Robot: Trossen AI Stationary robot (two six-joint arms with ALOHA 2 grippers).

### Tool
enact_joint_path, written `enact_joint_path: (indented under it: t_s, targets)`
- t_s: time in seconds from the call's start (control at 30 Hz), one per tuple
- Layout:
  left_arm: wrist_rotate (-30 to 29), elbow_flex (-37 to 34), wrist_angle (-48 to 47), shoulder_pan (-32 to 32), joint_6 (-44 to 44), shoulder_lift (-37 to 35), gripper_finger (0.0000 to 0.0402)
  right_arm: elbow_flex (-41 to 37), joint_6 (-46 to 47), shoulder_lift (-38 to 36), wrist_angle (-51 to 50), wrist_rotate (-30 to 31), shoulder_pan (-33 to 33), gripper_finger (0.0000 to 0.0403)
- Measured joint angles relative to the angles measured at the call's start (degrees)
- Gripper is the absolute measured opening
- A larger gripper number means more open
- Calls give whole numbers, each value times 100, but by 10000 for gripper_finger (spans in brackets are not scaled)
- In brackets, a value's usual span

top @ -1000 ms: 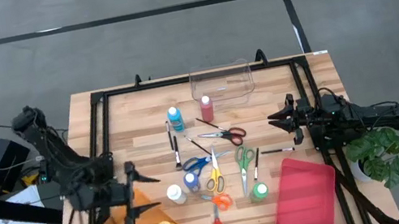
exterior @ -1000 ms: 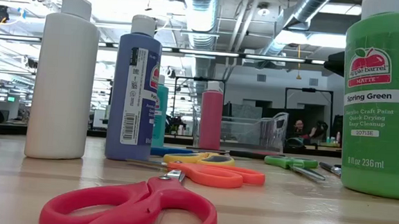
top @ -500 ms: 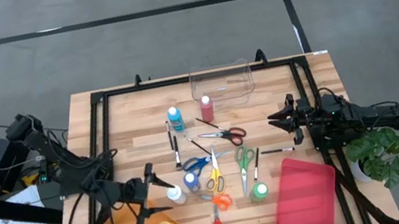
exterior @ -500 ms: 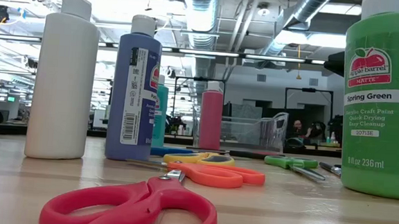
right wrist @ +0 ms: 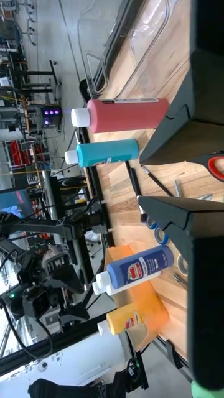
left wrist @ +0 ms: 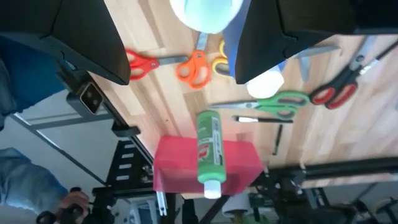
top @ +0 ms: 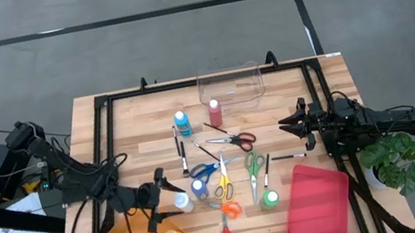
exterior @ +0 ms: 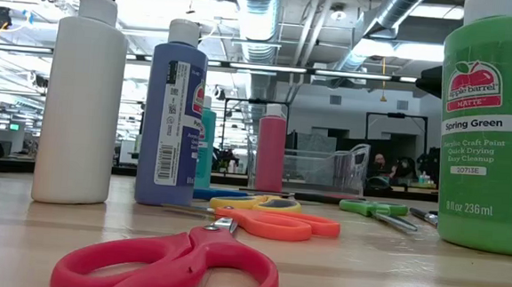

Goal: Pick & Place Paint Supplies
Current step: Put the white paint bottle into the orange bin

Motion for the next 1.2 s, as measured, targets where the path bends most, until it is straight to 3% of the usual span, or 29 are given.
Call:
enact_joint_path:
  t_s: [0.33, 0.53, 0.97, 1.2]
  targets:
    - [-56, -1030, 1593, 2, -46, -5, 285, 0, -1, 0, 0, 0, 0, 89]
    - [-99, -1393, 2052, 2, -48, -58, 283, 0, 0, 1, -2, 0, 0, 89]
    - [-97, -1392, 2041, 113, -39, -59, 235, 0, -4, 1, -3, 0, 0, 89]
    - [357, -1392, 2005, 428, -117, 31, 239, 0, -10, 2, -4, 0, 0, 89]
